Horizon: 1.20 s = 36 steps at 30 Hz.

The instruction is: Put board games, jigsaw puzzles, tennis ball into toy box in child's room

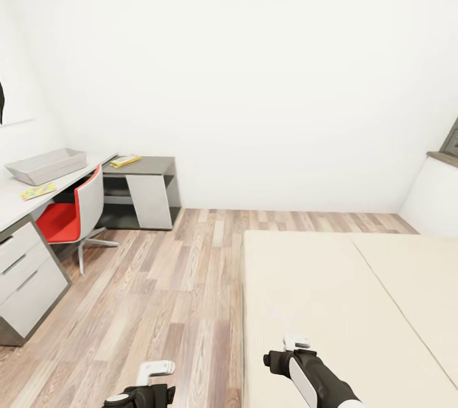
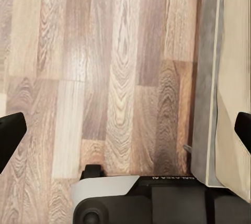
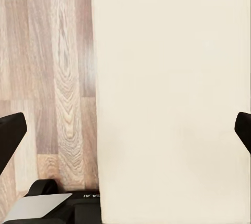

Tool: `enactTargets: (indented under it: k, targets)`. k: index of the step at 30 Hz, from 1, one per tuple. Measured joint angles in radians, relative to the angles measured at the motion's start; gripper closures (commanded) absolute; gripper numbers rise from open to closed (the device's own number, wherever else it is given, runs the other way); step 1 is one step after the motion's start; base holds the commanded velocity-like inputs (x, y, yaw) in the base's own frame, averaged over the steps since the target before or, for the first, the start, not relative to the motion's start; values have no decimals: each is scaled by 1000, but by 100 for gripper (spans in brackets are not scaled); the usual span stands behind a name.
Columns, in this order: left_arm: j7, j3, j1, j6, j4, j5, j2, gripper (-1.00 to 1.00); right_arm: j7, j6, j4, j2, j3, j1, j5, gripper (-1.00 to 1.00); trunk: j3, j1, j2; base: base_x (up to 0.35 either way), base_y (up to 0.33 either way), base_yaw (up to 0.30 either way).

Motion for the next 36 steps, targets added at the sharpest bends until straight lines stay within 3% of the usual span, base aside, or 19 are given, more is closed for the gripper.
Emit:
enactTargets:
  k: [36]
  targets:
    - [1, -5, 0, 0, -4, 0, -2, -100, 0, 0, 0, 0, 0, 0, -1, -100, 0, 0, 0, -5, -43, -4]
